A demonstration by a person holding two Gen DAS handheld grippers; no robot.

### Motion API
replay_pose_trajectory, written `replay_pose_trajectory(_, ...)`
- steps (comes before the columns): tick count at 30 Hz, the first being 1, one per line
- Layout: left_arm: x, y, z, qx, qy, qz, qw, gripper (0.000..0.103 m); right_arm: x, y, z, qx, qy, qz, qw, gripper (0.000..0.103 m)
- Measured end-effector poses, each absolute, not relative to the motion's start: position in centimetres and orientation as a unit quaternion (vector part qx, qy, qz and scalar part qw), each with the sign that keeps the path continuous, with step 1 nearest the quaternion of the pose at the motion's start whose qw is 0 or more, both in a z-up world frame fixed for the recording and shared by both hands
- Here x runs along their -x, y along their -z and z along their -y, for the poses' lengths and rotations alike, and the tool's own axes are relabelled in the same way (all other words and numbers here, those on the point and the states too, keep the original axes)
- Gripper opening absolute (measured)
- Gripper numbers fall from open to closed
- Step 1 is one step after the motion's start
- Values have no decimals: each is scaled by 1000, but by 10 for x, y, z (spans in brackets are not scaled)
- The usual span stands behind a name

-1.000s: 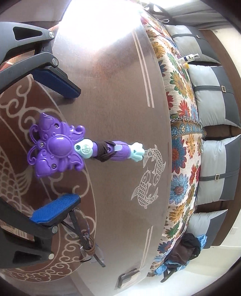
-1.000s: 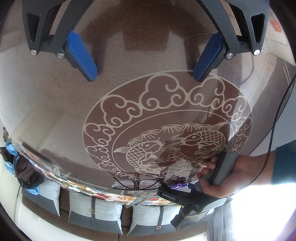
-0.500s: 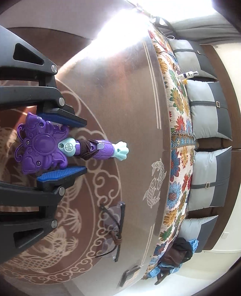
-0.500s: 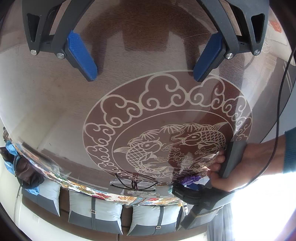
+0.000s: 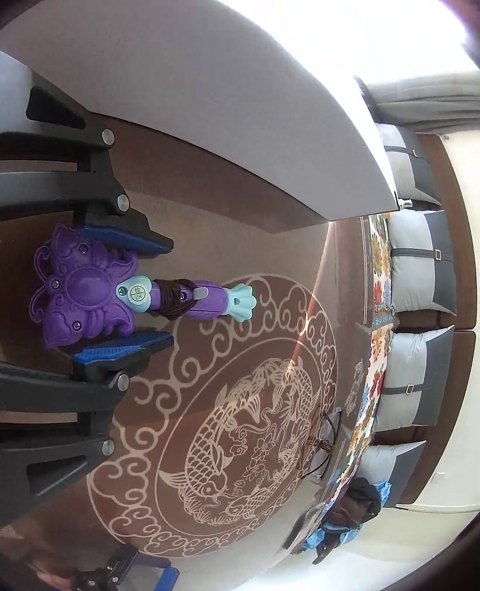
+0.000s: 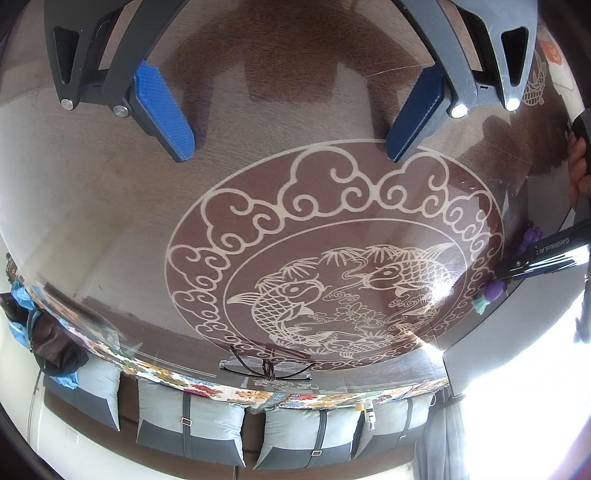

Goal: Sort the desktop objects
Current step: 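Lift the purple toy off the table with the left gripper, then lower the right gripper onto the black-framed glasses and close it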

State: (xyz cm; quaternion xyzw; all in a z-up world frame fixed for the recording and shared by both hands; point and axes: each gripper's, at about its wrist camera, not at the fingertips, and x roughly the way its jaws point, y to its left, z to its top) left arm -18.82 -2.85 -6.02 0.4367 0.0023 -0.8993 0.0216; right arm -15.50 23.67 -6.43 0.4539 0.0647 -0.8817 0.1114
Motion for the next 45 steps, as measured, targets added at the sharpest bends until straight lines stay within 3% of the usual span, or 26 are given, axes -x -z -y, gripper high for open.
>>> replay_pose_trajectory(7, 188, 61, 28, -436, 900, 2, 24, 44, 155, 64, -237, -454, 882, -62, 113, 103)
replay_pose_trajectory(11, 188, 61, 28, -436, 900, 2, 23, 44, 174, 63, -249, -455, 867, -102, 178, 103)
replay_pose_trajectory(18, 188, 61, 28, -436, 900, 2, 24, 44, 304, 65, -295, -448, 866, -109, 194, 103)
replay_pose_trajectory(32, 189, 61, 29, -436, 900, 0, 23, 44, 464, 59, -201, -442, 849, -197, 211, 103)
replay_pose_trajectory(35, 189, 62, 30, -436, 900, 0, 23, 44, 475, 58, -206, -477, 833, -144, 239, 76)
replay_pose_trajectory(37, 189, 61, 30, -435, 900, 0, 23, 44, 466, 57, -208, -473, 836, -143, 239, 45)
replay_pose_trajectory(39, 189, 61, 30, -435, 900, 0, 23, 44, 452, 55, -208, -477, 836, -143, 230, 27)
replay_pose_trajectory(45, 189, 61, 30, -435, 900, 0, 23, 44, 371, 56, -208, -470, 846, -135, 212, 22)
